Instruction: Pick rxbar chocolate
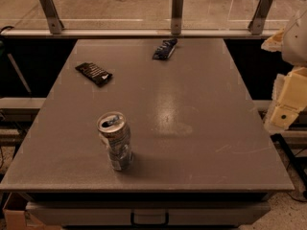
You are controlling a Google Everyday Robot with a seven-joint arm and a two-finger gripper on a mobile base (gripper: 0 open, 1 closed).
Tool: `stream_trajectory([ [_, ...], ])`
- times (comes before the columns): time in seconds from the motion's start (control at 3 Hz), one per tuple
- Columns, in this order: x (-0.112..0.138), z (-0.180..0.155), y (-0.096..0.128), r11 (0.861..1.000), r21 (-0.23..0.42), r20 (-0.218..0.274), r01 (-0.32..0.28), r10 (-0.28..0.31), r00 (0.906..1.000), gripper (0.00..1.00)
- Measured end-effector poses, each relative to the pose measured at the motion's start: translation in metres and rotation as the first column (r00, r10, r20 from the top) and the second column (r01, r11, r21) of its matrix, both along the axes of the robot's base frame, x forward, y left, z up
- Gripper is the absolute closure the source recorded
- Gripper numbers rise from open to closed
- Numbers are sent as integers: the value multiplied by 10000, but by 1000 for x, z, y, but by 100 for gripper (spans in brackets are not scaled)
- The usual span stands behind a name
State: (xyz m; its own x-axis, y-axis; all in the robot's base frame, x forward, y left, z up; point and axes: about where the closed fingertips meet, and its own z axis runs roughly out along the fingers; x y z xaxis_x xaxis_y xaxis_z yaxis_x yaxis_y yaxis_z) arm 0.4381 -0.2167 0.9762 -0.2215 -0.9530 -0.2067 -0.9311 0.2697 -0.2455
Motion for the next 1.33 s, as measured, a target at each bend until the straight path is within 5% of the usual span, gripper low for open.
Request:
stream_trajectory([
  [0.33,0,0,0,10000,0,2,0,0,10000,0],
  [0.67,28,-6,15,9992,272,236,-294,287,9993,0],
  [1.33,120,-30,122,9746,1741,722,-1407,1298,9889,0],
])
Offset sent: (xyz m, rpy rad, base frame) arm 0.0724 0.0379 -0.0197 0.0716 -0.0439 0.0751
